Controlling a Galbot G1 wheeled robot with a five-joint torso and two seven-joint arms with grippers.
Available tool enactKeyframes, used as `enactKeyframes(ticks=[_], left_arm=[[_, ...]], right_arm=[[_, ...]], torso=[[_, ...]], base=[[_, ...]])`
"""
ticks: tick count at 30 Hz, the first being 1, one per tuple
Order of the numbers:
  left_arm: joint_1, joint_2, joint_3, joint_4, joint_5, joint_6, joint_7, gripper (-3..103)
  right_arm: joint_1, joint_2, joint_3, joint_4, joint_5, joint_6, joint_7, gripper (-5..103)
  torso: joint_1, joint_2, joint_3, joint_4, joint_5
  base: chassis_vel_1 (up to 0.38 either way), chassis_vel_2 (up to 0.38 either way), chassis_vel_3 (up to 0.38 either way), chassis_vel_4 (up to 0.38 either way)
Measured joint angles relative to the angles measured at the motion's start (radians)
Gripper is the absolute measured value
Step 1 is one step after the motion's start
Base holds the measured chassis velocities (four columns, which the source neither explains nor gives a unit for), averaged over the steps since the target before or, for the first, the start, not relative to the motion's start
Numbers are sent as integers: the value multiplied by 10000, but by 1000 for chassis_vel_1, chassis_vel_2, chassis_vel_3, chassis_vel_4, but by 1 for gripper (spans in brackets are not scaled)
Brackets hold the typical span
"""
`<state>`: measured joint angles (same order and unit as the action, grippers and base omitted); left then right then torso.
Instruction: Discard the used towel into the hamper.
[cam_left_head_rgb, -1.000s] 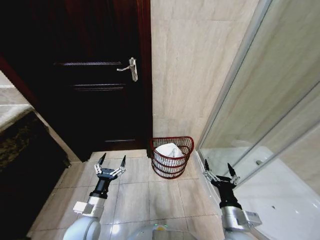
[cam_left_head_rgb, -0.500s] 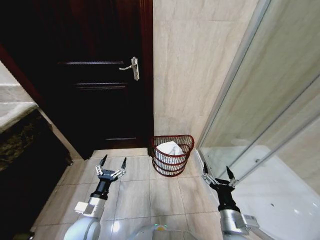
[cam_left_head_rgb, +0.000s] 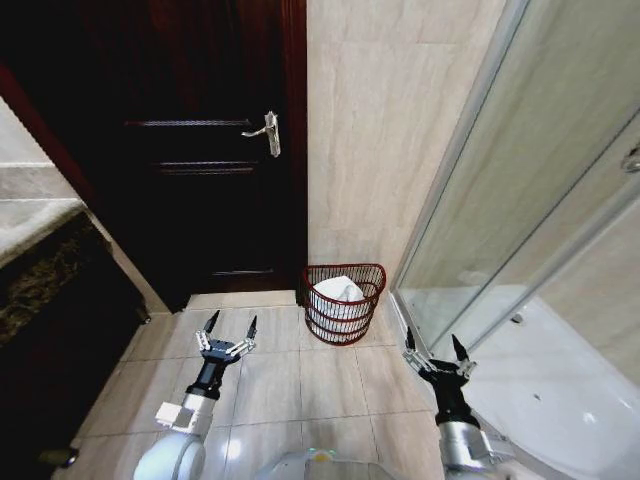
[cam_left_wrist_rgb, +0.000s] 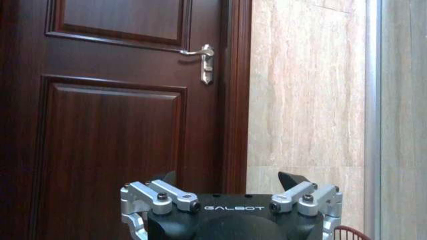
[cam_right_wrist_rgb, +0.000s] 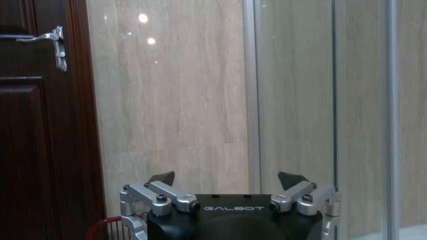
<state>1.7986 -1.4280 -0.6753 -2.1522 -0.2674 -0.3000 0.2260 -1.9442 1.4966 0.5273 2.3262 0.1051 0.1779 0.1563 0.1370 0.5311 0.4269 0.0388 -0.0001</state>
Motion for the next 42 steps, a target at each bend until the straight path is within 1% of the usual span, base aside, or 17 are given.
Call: enactKeyframes(ticks=[8, 11, 16, 20, 24, 28, 34, 37, 40, 42], left_arm=[[40, -4, -71, -18, 13, -69, -76, 100], [110, -21, -115, -70, 14, -187, -82, 100], [121, -34, -140, -144, 13, -207, -83, 100], [-99, -24, -157, -147, 11, -18, -90, 100], [-245, -35, -287, -207, 68, 132, -90, 100], [-500, -88, -298, -151, 230, 317, -128, 100], [-569, -232, -126, -195, 368, 405, -239, 100], [-584, -265, -74, -206, 378, 428, -290, 100], [-609, -290, -47, -153, 381, 429, -319, 100], [-608, -291, -47, -129, 381, 419, -319, 100]], right_arm=[[58, -38, 14, -72, 46, 101, 155, 100], [46, -29, 11, -91, 48, 228, 239, 100], [43, -56, 4, -101, 47, 271, 298, 100], [97, -156, 3, -164, 61, 271, 339, 100], [87, -183, -5, -151, 273, 240, 362, 100], [562, -198, 14, -311, 424, -30, 329, 100], [1045, -163, 171, -391, 601, -418, 244, 100], [1110, -180, 232, -454, 590, -435, 183, 100], [1130, -148, 298, -631, 330, -302, 77, 100], [1130, -140, 300, -670, 264, -254, 69, 100]], torso=[[-100, -252, -144, 0, 0], [-171, -431, -259, 0, 0], [-249, -635, -384, 0, 0], [-311, -812, -497, -1, 0], [-387, -997, -606, -1, 0], [-456, -1173, -711, 0, 1], [-555, -1418, -855, 0, 1], [-591, -1528, -933, 0, 1], [-642, -1686, -1040, -1, 1], [-655, -1725, -1064, 0, 1]], base=[[0, 0, 0, 0], [0, 0, 0, 0], [0, 0, 0, 0], [0, 0, 0, 0], [0, 0, 0, 0], [0, 0, 0, 0], [0, 0, 0, 0], [0, 0, 0, 0], [0, 0, 0, 0], [0, 0, 0, 0]])
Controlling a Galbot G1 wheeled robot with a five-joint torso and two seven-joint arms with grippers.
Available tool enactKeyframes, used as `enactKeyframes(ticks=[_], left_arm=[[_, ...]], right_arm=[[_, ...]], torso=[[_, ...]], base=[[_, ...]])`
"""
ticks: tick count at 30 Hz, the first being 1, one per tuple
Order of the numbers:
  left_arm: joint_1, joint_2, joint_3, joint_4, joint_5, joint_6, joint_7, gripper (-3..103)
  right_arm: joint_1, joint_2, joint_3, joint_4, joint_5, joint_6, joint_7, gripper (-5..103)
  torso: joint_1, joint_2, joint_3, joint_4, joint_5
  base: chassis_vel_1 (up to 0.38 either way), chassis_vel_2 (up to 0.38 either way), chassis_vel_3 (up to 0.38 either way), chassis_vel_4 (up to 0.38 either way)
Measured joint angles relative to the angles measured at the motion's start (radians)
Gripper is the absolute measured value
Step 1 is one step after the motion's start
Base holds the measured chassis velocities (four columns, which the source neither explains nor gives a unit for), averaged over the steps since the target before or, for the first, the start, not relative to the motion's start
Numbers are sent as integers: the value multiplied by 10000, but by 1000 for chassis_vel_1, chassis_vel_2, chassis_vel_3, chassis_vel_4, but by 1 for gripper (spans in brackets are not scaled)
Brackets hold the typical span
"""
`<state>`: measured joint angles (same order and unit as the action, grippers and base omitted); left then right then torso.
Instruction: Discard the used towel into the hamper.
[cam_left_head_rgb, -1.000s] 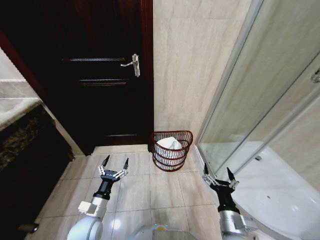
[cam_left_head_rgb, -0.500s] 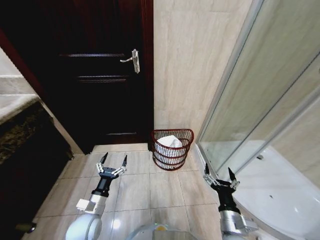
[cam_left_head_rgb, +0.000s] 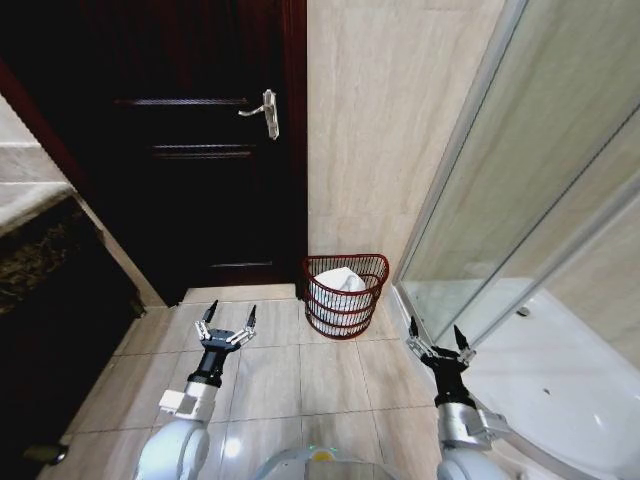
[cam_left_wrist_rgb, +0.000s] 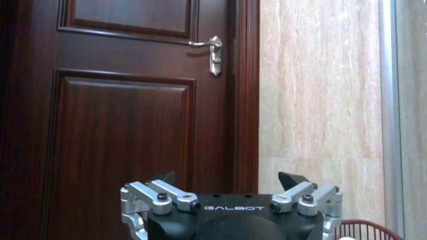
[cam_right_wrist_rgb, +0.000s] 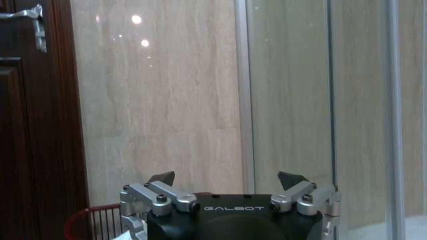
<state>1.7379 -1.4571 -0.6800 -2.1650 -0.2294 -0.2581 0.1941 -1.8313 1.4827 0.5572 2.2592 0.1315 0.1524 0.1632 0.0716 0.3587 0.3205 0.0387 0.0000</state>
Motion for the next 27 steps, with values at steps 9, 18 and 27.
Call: enactKeyframes(ticks=[9, 18, 27], left_arm=[[222, -17, 193, 248, -1, -443, -180, 100], [203, 41, 151, 387, 28, -633, -73, 100], [169, -53, 305, 365, 307, -689, -3, 100]], right_arm=[[7, 17, -226, -110, -313, 145, 130, 100], [-125, -7, -327, -334, -419, 372, 254, 100], [-216, -15, -186, -352, -364, 468, 273, 100]], torso=[[-130, -386, -258, 0, 0], [-258, -733, -477, 0, 0], [-372, -1103, -732, 1, 0]], base=[[0, 0, 0, 0], [0, 0, 0, 0], [0, 0, 0, 0]])
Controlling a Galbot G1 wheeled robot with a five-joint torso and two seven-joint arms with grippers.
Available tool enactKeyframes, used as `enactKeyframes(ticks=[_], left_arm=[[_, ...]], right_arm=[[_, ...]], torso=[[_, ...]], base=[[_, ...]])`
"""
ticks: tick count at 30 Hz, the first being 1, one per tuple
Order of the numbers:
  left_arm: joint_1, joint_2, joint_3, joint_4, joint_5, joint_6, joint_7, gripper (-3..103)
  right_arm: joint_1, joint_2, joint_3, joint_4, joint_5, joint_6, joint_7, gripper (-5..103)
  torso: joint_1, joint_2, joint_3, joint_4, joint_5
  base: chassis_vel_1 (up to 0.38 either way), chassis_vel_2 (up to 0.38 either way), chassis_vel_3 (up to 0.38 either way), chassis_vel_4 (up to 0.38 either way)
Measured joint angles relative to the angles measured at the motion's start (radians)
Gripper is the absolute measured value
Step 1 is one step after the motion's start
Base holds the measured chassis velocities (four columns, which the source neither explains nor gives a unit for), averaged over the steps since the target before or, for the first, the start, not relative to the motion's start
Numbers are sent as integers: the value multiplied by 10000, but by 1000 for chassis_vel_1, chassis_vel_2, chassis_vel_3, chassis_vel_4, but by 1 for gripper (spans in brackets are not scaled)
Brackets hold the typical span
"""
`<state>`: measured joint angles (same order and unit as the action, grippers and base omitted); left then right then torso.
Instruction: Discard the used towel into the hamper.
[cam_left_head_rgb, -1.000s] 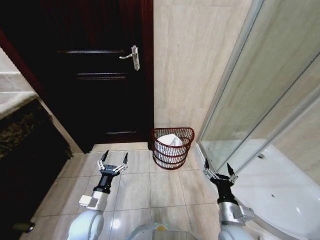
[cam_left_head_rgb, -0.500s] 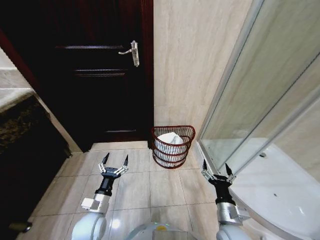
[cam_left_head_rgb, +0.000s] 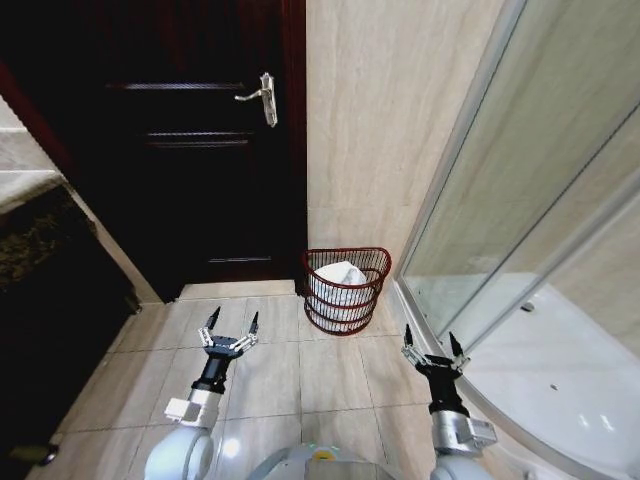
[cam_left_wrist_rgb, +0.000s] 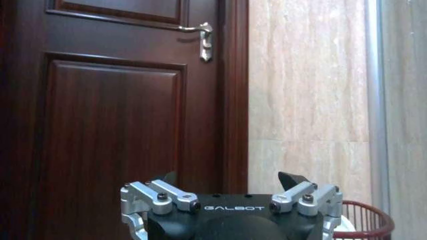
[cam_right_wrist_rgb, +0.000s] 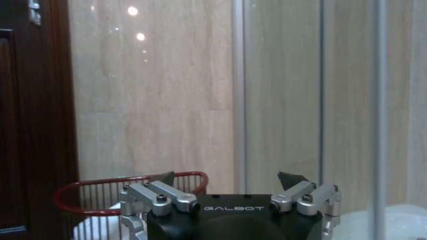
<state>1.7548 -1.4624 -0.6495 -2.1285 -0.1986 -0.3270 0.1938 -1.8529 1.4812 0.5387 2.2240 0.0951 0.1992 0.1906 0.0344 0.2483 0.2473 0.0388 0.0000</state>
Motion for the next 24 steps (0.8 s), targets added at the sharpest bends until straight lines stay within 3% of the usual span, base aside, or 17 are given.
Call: enactKeyframes(ticks=[24], left_arm=[[88, -131, 11, -127, 270, -99, 155, 100]], right_arm=[[-209, 90, 299, -87, 141, 142, 50, 100]], torso=[[-257, -903, -647, -1, 1]], base=[[-80, -76, -82, -77]])
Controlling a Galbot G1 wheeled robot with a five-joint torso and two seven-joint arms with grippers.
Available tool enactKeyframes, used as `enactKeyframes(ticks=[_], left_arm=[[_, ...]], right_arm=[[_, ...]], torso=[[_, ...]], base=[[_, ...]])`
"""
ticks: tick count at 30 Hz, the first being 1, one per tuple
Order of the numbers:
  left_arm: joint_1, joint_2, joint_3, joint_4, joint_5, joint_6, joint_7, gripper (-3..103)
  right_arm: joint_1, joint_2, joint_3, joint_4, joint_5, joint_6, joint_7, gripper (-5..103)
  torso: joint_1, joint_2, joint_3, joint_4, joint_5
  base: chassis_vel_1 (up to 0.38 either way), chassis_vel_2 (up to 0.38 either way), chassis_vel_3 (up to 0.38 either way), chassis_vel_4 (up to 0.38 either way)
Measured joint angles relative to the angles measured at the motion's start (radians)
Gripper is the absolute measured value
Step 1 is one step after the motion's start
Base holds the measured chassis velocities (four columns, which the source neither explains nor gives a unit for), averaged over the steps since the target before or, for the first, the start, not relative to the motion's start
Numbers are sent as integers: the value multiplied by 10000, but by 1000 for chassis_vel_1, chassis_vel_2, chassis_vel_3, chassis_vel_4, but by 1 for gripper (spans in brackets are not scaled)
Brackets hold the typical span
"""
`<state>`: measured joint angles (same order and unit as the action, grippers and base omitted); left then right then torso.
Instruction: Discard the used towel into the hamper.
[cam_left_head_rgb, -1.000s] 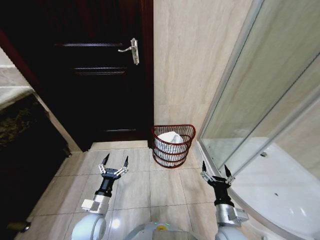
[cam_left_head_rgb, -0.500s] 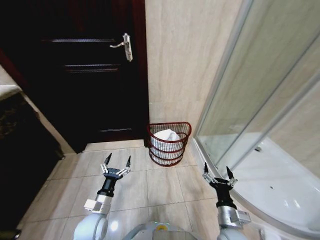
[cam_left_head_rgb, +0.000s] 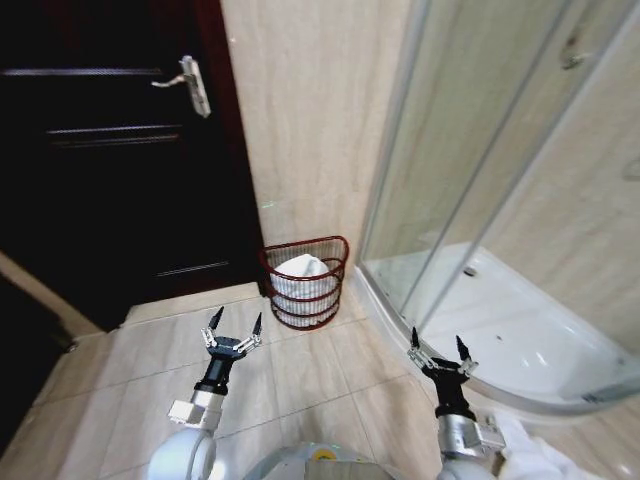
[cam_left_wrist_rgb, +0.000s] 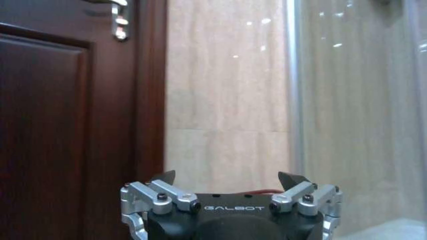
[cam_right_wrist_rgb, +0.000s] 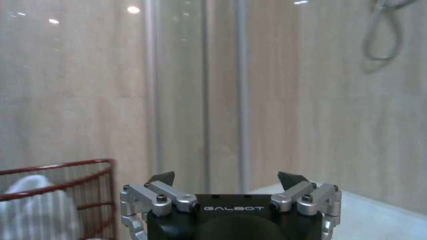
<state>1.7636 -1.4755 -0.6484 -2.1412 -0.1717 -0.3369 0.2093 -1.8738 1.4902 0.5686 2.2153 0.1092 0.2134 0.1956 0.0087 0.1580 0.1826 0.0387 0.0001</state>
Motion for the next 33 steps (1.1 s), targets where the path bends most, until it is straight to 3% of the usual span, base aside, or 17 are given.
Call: enactKeyframes(ticks=[13, 33], left_arm=[[-128, -7, 305, 116, 16, -66, -145, 100], [-229, 67, 358, 351, -106, -179, -192, 100]], right_arm=[[-384, 108, 326, -25, 130, 177, 426, 100], [-917, 122, 461, 81, -179, 300, 731, 100]], torso=[[-81, -497, -383, -1, -1], [-85, -464, -358, 1, -2]], base=[[-96, -90, -95, -92], [-10, -27, -10, 7]])
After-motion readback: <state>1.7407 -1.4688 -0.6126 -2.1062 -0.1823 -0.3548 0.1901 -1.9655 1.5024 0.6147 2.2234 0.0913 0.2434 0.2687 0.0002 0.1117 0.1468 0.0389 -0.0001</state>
